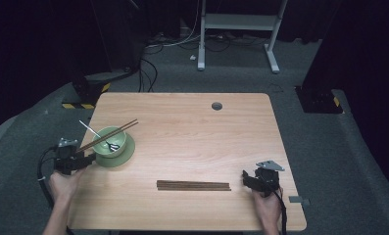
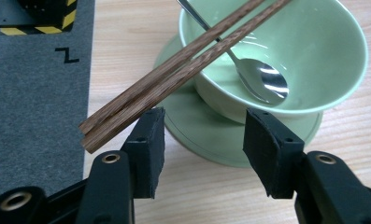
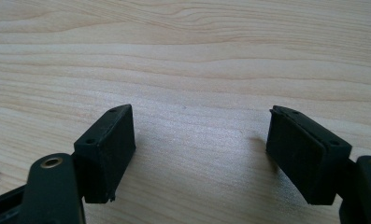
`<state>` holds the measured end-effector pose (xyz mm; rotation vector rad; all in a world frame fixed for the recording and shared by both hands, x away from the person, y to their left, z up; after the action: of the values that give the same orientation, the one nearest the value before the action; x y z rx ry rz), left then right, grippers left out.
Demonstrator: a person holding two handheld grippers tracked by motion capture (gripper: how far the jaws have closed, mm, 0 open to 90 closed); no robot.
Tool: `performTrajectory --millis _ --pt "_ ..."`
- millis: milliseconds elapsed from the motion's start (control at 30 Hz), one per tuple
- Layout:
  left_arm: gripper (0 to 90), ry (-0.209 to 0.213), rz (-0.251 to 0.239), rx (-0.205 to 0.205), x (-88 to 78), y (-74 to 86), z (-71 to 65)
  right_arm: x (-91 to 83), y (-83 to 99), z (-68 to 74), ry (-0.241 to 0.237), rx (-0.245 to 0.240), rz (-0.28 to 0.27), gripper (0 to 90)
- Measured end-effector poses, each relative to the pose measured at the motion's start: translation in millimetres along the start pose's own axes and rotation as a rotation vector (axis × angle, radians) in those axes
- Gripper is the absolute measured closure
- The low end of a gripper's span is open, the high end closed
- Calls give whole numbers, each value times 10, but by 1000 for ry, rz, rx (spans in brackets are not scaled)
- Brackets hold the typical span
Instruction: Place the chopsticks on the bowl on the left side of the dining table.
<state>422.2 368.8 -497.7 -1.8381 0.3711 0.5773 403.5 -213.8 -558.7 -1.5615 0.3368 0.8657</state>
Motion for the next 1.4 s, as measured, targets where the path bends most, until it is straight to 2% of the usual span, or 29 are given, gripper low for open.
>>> performTrajectory --millis 100,167,300,333,400,433,467,667,700,800,833,867,933,967,1067,1100,1167,1400 --pt "481 -3 5 12 23 -24 16 0 0 2 0 2 0 232" --pt "478 -7 -10 -6 54 -52 12 0 0 0 0 0 0 232" --pt "476 -12 -8 -11 80 -82 48 0 0 1 1 0 -1 232" --pt "476 -14 -15 -25 93 -89 52 0 0 1 0 0 -1 232" --pt "476 -20 -4 -13 102 -90 79 0 0 1 0 0 -1 233" --pt "475 -20 -13 -26 115 -101 78 0 0 1 0 1 -1 232" --pt "475 -23 -5 -15 116 -104 90 0 0 1 1 1 -1 232" --pt "475 -37 -13 -26 172 -164 111 1 0 1 1 1 -1 232" --pt "474 -38 -7 -16 177 -169 120 1 0 1 1 1 -1 232" --pt "473 -47 -18 -33 208 -202 130 1 0 1 1 1 -1 232" --pt "473 -45 -11 -27 212 -206 138 1 0 1 1 1 -1 232" --pt "473 -46 -23 -49 231 -216 129 1 0 1 1 1 -1 232" --pt "473 -53 -19 -27 247 -212 153 1 0 1 1 1 0 232" --pt "473 -59 -27 -38 264 -215 156 1 0 1 1 0 -1 232" --pt "473 -62 -18 -32 282 -212 175 1 0 1 1 1 -1 232" --pt "473 -63 -31 -45 294 -220 170 1 0 1 1 1 -1 232" --pt "473 -65 -25 -36 298 -218 180 1 0 1 1 1 -1 232" --pt "474 -67 -32 -48 346 -236 197 1 0 2 1 1 -1 232"
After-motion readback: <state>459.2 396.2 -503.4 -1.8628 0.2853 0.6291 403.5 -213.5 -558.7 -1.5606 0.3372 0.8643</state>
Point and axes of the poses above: each handheld gripper's, and its own axes: x roughly forward along the jaws, y roughly out of its underside, z roughly to its left, the point moved 5 cm from there along x, roughly forward along the jaws, and after that the axes turned 5 degrees about -y, right-handed, at the moved point
